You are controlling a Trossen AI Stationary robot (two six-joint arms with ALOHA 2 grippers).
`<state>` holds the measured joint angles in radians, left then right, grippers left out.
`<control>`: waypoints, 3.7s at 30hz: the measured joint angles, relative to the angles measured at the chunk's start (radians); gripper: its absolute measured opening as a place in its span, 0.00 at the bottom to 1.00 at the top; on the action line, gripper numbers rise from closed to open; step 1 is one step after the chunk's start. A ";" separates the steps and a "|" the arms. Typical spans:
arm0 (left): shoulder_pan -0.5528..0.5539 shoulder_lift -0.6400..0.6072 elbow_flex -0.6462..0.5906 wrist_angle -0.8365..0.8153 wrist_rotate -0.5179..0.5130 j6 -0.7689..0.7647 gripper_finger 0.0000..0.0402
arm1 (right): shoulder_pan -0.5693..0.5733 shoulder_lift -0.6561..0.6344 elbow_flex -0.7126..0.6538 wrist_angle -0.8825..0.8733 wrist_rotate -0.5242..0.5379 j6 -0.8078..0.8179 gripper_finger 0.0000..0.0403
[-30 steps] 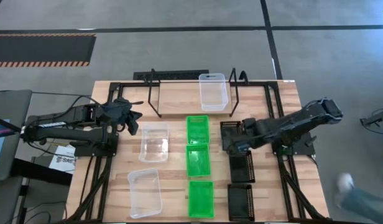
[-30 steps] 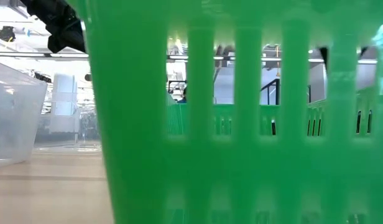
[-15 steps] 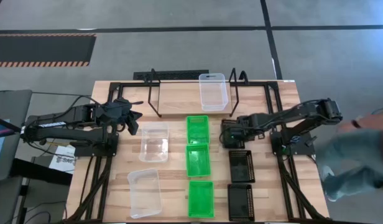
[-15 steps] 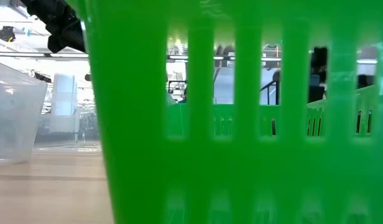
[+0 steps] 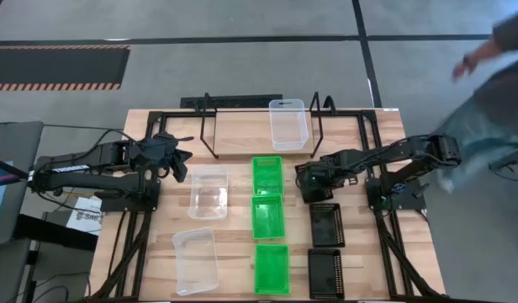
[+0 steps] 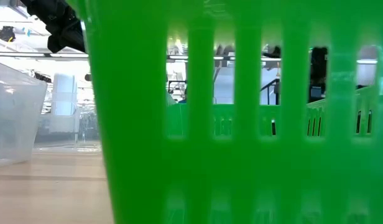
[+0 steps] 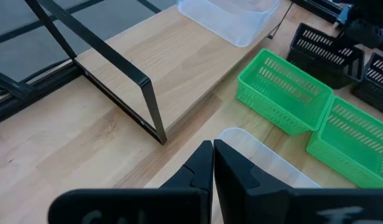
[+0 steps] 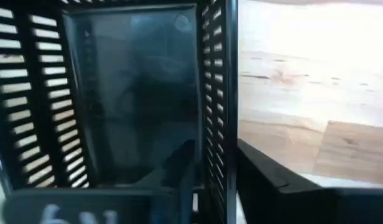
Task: Stack baskets on shelf by color
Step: Put the top black bin on the shelf
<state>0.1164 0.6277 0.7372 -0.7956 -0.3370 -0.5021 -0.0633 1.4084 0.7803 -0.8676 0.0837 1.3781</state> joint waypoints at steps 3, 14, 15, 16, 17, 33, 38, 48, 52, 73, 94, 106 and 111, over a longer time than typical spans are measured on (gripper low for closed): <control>0.000 0.000 0.000 0.000 0.000 -0.007 0.00 | -0.005 0.000 0.000 0.014 -0.011 -0.023 0.13; 0.000 0.000 0.000 -0.001 0.000 -0.007 0.00 | 0.041 -0.096 0.162 0.007 -0.080 -0.043 0.02; 0.000 0.000 0.000 -0.001 0.000 -0.007 0.00 | 0.056 -0.108 0.198 0.009 -0.078 -0.049 0.01; 0.000 0.000 0.000 -0.001 0.000 -0.007 0.00 | 0.074 -0.118 0.238 0.009 -0.066 -0.052 0.01; 0.000 0.000 0.000 -0.001 0.000 -0.007 0.00 | 0.092 -0.125 0.279 0.009 -0.046 -0.053 0.01; 0.000 0.000 0.000 -0.002 0.003 -0.015 0.00 | -0.022 0.290 0.978 0.032 0.124 -0.559 0.01; 0.000 0.000 0.000 -0.003 0.011 -0.035 0.00 | -0.167 0.454 1.218 -0.095 0.156 -0.588 0.01; 0.000 0.000 0.000 -0.003 -0.001 -0.044 0.00 | -0.286 0.705 1.393 -0.131 0.022 -0.520 0.01; 0.000 0.000 0.000 -0.003 -0.001 -0.044 0.00 | -0.296 0.767 1.392 -0.169 -0.004 -0.497 0.01; 0.001 0.000 0.000 -0.004 -0.003 -0.041 0.00 | -0.360 0.841 1.393 -0.270 0.046 -0.488 0.01; 0.001 0.000 0.000 -0.004 -0.002 -0.042 0.00 | -0.363 0.841 1.393 -0.305 0.076 -0.528 0.15; 0.001 0.000 0.000 -0.004 -0.002 -0.044 0.00 | -0.348 0.826 1.406 -0.311 0.075 -0.585 0.15; 0.001 0.000 0.000 -0.004 -0.002 -0.044 0.00 | -0.349 0.825 1.453 -0.321 0.059 -0.626 0.15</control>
<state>0.1169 0.6279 0.7372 -0.7994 -0.3389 -0.5461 -0.4120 2.2336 2.2332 -1.1886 0.1430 0.7519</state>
